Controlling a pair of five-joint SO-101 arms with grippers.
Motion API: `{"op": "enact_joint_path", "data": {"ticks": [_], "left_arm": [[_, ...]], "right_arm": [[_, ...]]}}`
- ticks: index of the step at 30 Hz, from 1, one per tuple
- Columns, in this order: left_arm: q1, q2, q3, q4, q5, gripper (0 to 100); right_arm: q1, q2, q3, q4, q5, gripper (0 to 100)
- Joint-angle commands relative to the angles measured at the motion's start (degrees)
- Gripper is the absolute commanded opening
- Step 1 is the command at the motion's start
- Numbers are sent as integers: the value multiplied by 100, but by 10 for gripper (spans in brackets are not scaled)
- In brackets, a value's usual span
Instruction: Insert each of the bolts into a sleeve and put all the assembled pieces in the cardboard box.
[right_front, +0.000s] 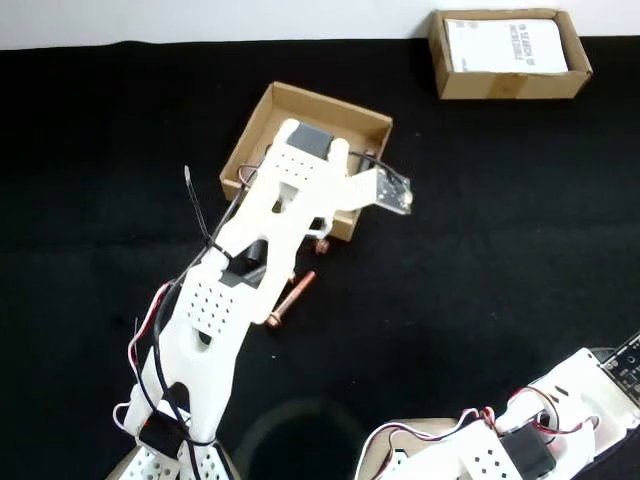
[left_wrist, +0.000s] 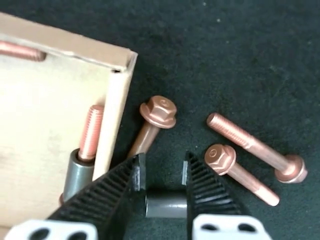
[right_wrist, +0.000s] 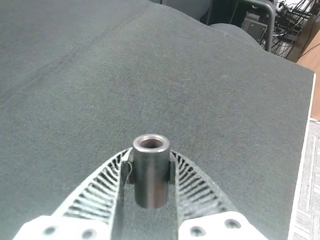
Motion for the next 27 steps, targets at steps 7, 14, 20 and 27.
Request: {"op": "enact_joint_path", "data": {"ticks": [7,14,20,27], "left_arm": [[374,382,-365,-607,721,155],[242,488,-453,-264,721,153],[163,470,-462,-149,721,39],[92,462,-1059,9,853,176]], "right_arm": [[-127,-84,-13,-127,70,7],[-233,-84,-31,-127,70,7],[-242,-84,-48,-127,70,7],[-330,-84,-22,-101,79,7]]}}
